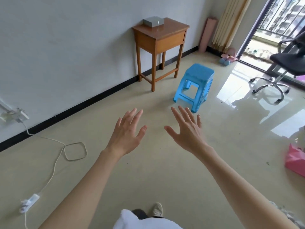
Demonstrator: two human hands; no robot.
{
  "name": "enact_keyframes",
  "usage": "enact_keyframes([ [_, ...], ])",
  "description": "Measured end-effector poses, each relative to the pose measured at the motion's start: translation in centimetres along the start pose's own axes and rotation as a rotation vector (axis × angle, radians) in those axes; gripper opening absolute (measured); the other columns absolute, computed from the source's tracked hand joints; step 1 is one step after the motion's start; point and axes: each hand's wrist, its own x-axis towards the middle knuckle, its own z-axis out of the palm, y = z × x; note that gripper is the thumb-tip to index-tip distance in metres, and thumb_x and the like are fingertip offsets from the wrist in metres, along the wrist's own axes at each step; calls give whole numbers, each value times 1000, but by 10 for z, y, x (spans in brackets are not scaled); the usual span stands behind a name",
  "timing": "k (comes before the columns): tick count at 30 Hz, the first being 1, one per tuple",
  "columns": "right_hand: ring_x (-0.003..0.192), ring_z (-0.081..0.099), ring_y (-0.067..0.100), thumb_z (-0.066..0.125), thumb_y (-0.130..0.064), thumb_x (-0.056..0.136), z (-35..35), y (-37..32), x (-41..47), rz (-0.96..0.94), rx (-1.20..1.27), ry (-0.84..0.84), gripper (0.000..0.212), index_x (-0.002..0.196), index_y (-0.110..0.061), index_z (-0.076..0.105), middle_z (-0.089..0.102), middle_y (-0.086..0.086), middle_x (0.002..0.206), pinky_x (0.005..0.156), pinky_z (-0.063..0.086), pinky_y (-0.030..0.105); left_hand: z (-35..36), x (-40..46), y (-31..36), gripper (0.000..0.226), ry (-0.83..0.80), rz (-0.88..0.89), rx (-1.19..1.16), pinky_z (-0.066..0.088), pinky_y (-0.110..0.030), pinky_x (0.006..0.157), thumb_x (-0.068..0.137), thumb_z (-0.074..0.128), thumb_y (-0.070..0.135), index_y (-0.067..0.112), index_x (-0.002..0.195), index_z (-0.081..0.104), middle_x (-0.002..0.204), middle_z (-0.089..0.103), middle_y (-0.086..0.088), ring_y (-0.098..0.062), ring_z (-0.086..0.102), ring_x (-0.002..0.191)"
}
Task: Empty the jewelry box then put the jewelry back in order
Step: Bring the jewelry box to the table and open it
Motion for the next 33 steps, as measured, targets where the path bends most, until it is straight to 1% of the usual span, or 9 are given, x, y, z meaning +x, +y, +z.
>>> enact_keyframes([
  [5, 145, 1, 20, 32, -66, 86, 2, 46, 84, 6, -12, -28, 72, 146, -36, 7, 9, -2, 158, 116, -1, 52, 13, 102, 1, 61, -42, -12, 13, 0, -41, 116, 93, 24, 52, 31, 146, 5, 157, 5, 3, -13, -2, 144],
  [10, 145, 1, 19, 30, -67, 86, 16, 86, 184, 27, -32, -43, 72, 146, -36, 7, 9, -2, 158, 117, 0, 52, 28, 213, -12, 60, -71, -15, -2, -2, -38, 115, 94, 25, 51, 31, 146, 4, 157, 3, 4, -11, -5, 143],
  [13, 145, 2, 20, 32, -66, 86, 23, 108, 259, 33, -41, -35, 71, 146, -35, 9, 12, -2, 157, 116, 1, 54, 34, 289, -26, 60, -88, -15, -11, -1, -38, 115, 94, 25, 51, 31, 146, 3, 157, 1, 4, -12, -5, 143],
  [18, 145, 3, 20, 34, -64, 87, 22, 134, 385, 51, -31, -32, 70, 146, -37, 9, 13, -2, 157, 116, -2, 53, 20, 423, -44, 62, -98, -14, -12, 2, -40, 115, 93, 25, 52, 31, 146, 2, 157, 1, 4, -14, -5, 144],
  [21, 145, 3, 21, 27, -68, 84, 18, 148, 454, 57, -18, -11, 71, 145, -38, 8, 13, -3, 157, 115, -4, 52, 8, 497, -46, 62, -95, 4, -36, 4, -43, 117, 93, 25, 53, 32, 146, 3, 157, 1, 4, -14, -5, 144],
  [24, 145, 3, 21, 17, -74, 79, 19, 164, 510, 75, -13, -11, 75, 145, -40, 6, 12, -4, 157, 114, -6, 51, 6, 554, -49, 62, -121, 18, -41, 5, -45, 118, 93, 26, 53, 32, 146, 3, 157, 1, 5, -14, -5, 144],
  [26, 145, 2, 21, 14, -75, 77, 22, 175, 545, 83, -8, -18, 76, 145, -41, 5, 12, -4, 157, 113, -7, 50, 8, 589, -55, 62, -134, 6, -47, 5, -45, 118, 93, 25, 53, 32, 146, 3, 157, 0, 5, -14, -5, 144],
  [30, 145, 1, 20, 21, -72, 81, 31, 194, 615, 82, 1, -61, 74, 145, -39, 6, 10, -3, 157, 112, -9, 49, 16, 658, -74, 62, -140, -23, -51, 7, -46, 117, 93, 26, 53, 32, 146, 3, 157, 0, 5, -13, -4, 144],
  [33, 145, 0, 20, 25, -69, 83, 36, 212, 674, 70, 13, -84, 72, 146, -38, 6, 9, -4, 157, 114, -7, 51, 25, 718, -89, 61, -124, -38, -50, 4, -44, 117, 93, 25, 54, 33, 146, 2, 157, 1, 5, -13, -4, 144],
])
